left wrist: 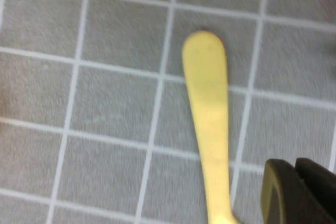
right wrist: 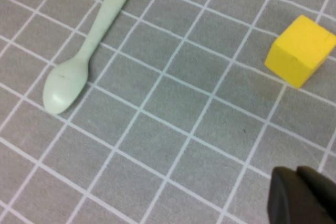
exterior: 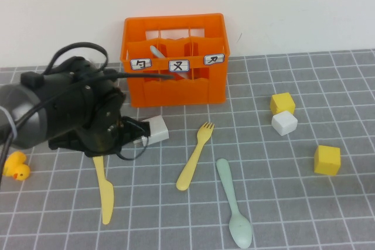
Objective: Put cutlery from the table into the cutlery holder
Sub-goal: Pick up the knife
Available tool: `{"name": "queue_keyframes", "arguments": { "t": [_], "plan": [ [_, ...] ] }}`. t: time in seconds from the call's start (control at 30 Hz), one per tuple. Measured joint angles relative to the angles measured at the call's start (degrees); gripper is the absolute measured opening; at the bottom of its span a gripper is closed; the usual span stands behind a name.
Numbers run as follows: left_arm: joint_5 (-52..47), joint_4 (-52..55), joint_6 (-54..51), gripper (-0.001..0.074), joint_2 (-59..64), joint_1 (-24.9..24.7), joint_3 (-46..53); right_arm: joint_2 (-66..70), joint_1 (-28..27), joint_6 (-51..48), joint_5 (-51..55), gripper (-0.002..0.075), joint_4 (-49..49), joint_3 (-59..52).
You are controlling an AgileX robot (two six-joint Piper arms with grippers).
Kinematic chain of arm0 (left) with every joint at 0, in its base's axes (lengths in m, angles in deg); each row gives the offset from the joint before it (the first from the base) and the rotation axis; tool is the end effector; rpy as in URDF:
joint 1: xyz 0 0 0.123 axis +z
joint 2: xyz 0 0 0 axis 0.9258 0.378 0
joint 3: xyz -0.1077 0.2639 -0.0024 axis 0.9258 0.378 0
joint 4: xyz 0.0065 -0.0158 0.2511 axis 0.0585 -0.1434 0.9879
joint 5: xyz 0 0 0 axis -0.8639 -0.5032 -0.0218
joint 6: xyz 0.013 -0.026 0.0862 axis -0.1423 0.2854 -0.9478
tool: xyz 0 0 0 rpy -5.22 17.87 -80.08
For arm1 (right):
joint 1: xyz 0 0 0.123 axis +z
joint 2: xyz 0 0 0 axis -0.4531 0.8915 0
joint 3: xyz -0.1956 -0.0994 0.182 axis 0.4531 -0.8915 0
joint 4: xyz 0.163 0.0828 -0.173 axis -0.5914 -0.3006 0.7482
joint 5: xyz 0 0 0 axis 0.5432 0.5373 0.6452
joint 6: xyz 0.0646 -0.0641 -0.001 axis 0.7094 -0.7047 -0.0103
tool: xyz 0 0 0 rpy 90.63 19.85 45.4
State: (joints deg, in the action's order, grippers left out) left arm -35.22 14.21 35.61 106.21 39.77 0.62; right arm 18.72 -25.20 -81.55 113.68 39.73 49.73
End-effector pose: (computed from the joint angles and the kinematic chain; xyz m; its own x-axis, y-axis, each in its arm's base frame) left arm 0.3159 -0.1403 0.2268 -0.8678 -0.2263 -0.4423 -0.2341 0.9715 -0.0378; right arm 0.1526 0.0368 0.2487 -0.6002 -0.3450 -0.7217 -0.5074 0.8617 0.0100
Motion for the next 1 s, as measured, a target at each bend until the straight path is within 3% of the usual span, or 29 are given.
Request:
{"name": "queue_keyframes", "arguments": {
  "t": [0.53, 0.87, 1.0],
  "plan": [
    [4.9, 4.2, 7.3, 0.0000, 0.0, 3.3, 2.2, 0.0, 0.0, -1.5, 0.0, -0.0003, -1.1, 0.0],
    [8.1, -2.0, 5.4, 0.0000, 0.0, 4.3, 3.7, 0.0, 0.0, -1.5, 0.2, -0.0003, -1.2, 0.0],
    [8.1, -7.6, 0.6, 0.0001, 0.1, 7.6, 3.7, 0.0, 0.0, -1.5, 0.2, -0.0003, -1.2, 0.0]
  ]
}}
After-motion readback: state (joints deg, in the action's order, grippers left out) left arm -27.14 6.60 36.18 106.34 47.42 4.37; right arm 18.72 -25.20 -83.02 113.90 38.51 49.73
